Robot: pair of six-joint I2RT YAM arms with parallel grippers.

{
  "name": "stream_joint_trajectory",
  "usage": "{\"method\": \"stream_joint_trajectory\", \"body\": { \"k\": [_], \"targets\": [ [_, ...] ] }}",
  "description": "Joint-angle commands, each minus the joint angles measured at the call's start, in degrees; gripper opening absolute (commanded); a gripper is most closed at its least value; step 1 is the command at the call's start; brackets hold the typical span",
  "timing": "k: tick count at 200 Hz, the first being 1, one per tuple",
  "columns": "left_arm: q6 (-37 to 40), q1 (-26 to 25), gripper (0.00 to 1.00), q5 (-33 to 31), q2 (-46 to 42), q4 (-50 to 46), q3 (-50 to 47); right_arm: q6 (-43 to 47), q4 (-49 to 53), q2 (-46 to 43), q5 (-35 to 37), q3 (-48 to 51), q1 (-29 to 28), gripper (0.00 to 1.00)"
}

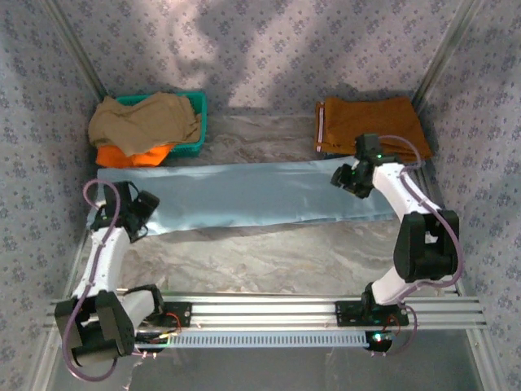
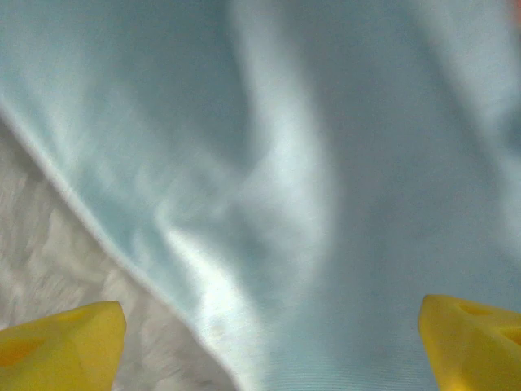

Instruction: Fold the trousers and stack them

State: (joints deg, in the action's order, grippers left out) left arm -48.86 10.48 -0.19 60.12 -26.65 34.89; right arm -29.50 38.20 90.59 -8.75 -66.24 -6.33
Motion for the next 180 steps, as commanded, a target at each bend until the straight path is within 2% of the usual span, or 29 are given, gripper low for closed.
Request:
{"method": "stream_joint_trajectory", "body": {
  "k": [1,26,46,63,101,122,142,176,180],
  "targets": [
    [-2.73,0.15,0.95,-2.00,0.53,4.26,-2.81,-4.13,-3.54,2.04,-4.87,2.92,-2.94,0.57],
    [-2.83,0.73,1.00,-4.15,3.39,6.36,-4.48,-5.49,-5.43,3.96,-3.94,5.42,-3.15,0.61],
    [-4.34,3.78,0.92,-1.71,6.65,8.99,-6.31,-6.10,-6.49,5.29,-3.28,7.75,-1.08,0.61],
    [-5.76,8.06,0.69,1.53,7.73,12.01,-9.27,-6.10,-6.55,7.12,-3.39,8.76,1.36,0.58],
    [-4.78,14.24,0.00,2.56,4.04,13.60,-12.61,-5.13,-6.37,6.37,-6.46,11.05,5.40,0.56],
    [-4.24,16.83,0.00,3.36,3.37,13.78,-12.18,-3.74,-2.85,1.95,-5.13,10.47,7.76,0.57],
    [-5.11,18.39,0.00,3.73,3.38,14.19,-11.78,-3.01,0.64,-3.51,-3.17,10.17,12.28,0.61],
    [-5.90,17.21,0.00,7.04,4.05,15.72,-11.03,-3.38,2.84,-10.34,-0.16,12.77,21.65,0.75],
    [-5.82,16.88,0.07,7.04,4.18,15.39,-10.79,-3.49,2.68,-10.50,-0.48,13.03,22.66,0.76]
  ]
}}
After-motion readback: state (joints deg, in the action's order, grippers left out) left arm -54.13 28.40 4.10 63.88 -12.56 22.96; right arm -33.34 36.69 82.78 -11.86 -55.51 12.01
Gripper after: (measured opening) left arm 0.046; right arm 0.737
